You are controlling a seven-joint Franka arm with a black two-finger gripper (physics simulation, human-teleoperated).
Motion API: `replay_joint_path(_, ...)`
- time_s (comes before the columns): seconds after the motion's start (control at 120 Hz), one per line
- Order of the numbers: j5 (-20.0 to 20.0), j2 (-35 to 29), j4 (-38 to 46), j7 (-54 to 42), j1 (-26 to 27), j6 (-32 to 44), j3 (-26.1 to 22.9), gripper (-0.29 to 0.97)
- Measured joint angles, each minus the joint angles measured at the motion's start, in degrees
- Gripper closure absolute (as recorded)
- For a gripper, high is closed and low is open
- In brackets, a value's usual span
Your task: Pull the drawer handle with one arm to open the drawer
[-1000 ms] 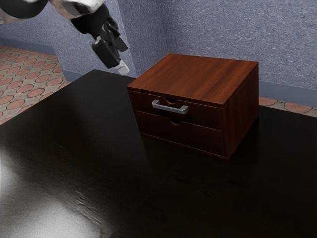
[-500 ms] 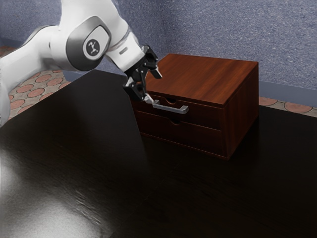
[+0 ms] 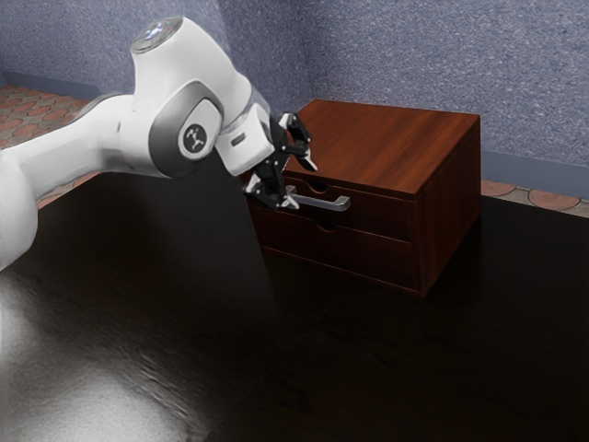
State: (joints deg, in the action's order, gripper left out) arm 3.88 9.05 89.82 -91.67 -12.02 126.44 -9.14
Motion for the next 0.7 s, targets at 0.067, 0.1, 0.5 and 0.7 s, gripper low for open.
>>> replay_joint_path(0.067,0.3,0.1,0.7,-0.9,0.0,1.5,0.0,0.26)
replay_joint_path(0.1,0.4,0.1,0.9,-1.3,0.0,2.1,0.0,0.27)
replay_joint_path(0.5,1.1,-0.9,5.3,-3.7,-0.2,5.7,0.3,0.40)
replay_joint_path(0.7,1.4,-0.4,5.5,-3.6,-0.3,7.3,0.4,0.49)
